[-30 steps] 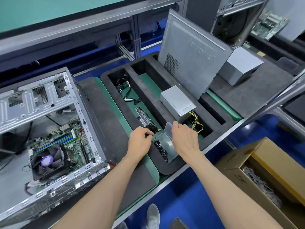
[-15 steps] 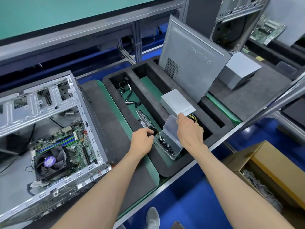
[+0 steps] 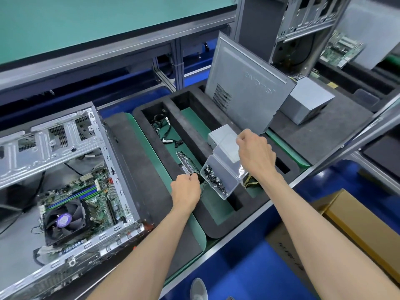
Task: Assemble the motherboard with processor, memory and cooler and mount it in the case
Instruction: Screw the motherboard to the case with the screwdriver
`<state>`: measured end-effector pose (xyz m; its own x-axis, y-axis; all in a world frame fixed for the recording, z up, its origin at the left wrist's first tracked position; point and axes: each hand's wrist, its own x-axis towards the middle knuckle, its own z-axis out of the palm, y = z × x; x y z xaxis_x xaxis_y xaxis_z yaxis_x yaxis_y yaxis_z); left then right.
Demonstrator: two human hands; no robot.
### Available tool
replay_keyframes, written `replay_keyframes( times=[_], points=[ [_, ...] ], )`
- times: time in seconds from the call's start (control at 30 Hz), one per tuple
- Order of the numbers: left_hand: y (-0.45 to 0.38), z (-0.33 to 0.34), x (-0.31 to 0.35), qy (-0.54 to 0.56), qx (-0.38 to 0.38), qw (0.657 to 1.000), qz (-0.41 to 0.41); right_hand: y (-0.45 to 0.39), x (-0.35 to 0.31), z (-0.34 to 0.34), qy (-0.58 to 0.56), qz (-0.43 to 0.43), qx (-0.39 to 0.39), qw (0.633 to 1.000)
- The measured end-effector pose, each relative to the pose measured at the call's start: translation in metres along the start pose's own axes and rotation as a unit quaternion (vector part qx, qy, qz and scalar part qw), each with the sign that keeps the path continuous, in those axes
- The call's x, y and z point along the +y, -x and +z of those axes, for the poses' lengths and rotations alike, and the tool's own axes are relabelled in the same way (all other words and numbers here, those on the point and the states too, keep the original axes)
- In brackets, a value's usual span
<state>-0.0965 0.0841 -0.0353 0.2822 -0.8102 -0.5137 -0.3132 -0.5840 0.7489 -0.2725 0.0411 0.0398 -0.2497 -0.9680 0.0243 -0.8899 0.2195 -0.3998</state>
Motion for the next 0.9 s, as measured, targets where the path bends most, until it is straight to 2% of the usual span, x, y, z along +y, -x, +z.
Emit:
replay_keyframes(
  times=[0.1, 0.23, 0.3, 0.4, 0.57, 0.63, 0.7, 0.73, 0.83, 0.9],
  points=[
    [0.006, 0.007, 0.012, 0.124, -0.059, 0.988, -0.064, -0.010, -0.010, -0.014, -0.025, 0.020, -0.018, 0.999],
    [0.019, 0.004, 0.030, 0.322, -0.175, 0.926, -0.091, -0.015, -0.025, -0.030, -0.068, 0.024, -0.045, 0.996],
    [0.022, -0.002, 0.039, 0.365, -0.161, 0.914, -0.074, -0.014, -0.032, -0.036, -0.083, 0.024, -0.040, 0.995],
    [0.029, -0.018, 0.051, 0.376, -0.113, 0.918, -0.045, -0.013, -0.043, -0.046, -0.119, 0.024, -0.017, 0.993],
    [0.044, -0.062, 0.063, 0.352, -0.091, 0.932, 0.002, -0.010, -0.069, -0.057, -0.272, -0.005, 0.041, 0.961],
    [0.052, -0.086, 0.066, 0.356, -0.072, 0.932, 0.013, -0.003, -0.087, -0.057, -0.361, 0.022, 0.048, 0.931],
    [0.058, -0.111, 0.068, 0.373, -0.050, 0.926, 0.025, 0.012, -0.109, -0.050, -0.467, 0.060, 0.030, 0.882],
    [0.062, -0.124, 0.068, 0.382, -0.038, 0.923, 0.029, 0.022, -0.121, -0.044, -0.514, 0.074, -0.003, 0.854],
    [0.069, -0.164, 0.062, 0.381, -0.001, 0.924, 0.040, 0.055, -0.160, -0.016, -0.615, 0.098, -0.183, 0.760],
    [0.071, -0.194, 0.051, 0.371, 0.036, 0.927, 0.052, 0.078, -0.189, -0.001, -0.630, 0.079, -0.277, 0.721]
  ],
)
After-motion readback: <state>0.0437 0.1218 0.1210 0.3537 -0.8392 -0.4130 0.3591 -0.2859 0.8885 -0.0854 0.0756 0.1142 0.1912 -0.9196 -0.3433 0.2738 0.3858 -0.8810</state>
